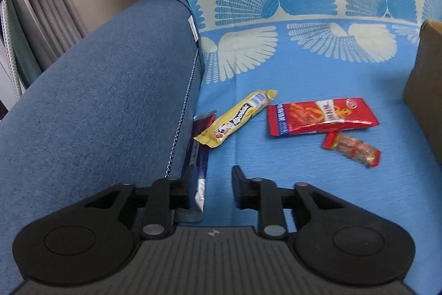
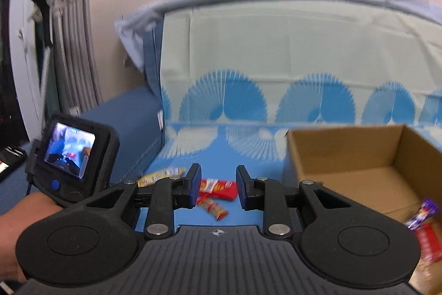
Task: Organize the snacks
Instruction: 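Move both tools back toward the remaining snacks on the sofa, then grasp the small red stick packet with the right tool while the left tool grasps the purple wrapper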
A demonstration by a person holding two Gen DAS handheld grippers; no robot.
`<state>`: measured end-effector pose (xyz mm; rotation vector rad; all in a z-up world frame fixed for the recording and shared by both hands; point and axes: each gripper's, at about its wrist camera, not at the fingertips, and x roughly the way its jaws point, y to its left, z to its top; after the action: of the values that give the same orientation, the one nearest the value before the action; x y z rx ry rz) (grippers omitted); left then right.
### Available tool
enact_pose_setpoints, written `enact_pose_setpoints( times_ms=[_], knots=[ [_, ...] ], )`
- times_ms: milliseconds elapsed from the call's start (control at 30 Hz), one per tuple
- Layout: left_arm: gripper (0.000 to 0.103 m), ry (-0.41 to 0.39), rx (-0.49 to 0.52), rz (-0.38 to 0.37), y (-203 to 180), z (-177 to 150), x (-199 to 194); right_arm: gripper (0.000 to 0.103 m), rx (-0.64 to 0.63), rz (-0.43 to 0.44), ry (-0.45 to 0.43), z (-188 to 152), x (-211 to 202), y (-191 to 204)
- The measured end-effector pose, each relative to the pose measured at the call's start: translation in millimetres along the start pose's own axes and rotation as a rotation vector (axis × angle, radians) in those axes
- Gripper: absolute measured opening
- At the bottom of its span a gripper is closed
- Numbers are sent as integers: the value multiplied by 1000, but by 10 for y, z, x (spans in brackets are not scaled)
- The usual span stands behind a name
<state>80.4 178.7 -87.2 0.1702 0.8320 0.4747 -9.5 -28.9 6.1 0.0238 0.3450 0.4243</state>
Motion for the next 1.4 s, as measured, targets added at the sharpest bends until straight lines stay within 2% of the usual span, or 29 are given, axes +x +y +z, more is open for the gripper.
enact_pose_setpoints(
  times_ms=[67, 167, 267, 333, 433, 667, 767, 833, 867, 900, 933, 1000, 1100, 1267, 1400],
  knots=[
    [37, 37, -7, 21, -10, -11, 110, 30, 3, -28, 21, -1, 201, 74],
    [38, 38, -6, 69, 15, -47, 192, 36, 52, -79, 49, -12, 558, 45],
    [40, 56, 10, 61, -60, -18, 274, 43, 144, -105, 123, -90, 920, -68],
    [41, 53, 22, 80, -86, -14, 322, 46, 160, -107, 167, -175, 1153, -92],
    [41, 96, -22, 63, -58, 12, 436, 54, 159, -89, 222, -308, 1473, -111],
    [41, 80, -8, 69, -86, 26, 600, 58, 90, 5, 298, -530, 1930, -61],
    [40, 73, -1, 88, -118, 19, 647, 60, 67, 2, 312, -596, 2040, -38],
    [35, 71, -3, 96, -119, 5, 679, 61, 31, 4, 297, -619, 2062, 2],
    [28, 77, -4, 106, -116, -2, 705, 60, 7, 4, 294, -633, 2072, 29],
    [19, 86, -5, 116, -111, 1, 725, 54, -15, 2, 288, -645, 2069, 52],
    [17, 97, -8, 123, -101, 1, 756, 49, -31, 1, 282, -657, 2062, 66],
    [11, 98, 7, 129, -113, -6, 756, 28, -52, 3, 269, -675, 2032, 70],
    [7, 107, -9, 113, -87, 10, 722, 18, -51, 9, 267, -668, 1968, 42],
    [4, 100, -49, 71, 7, 32, 510, 13, -11, 13, 268, -632, 1759, 62],
    [4, 100, -111, -10, 152, -5, 227, 12, 3, 22, 285, -548, 1532, 81]
  ],
)
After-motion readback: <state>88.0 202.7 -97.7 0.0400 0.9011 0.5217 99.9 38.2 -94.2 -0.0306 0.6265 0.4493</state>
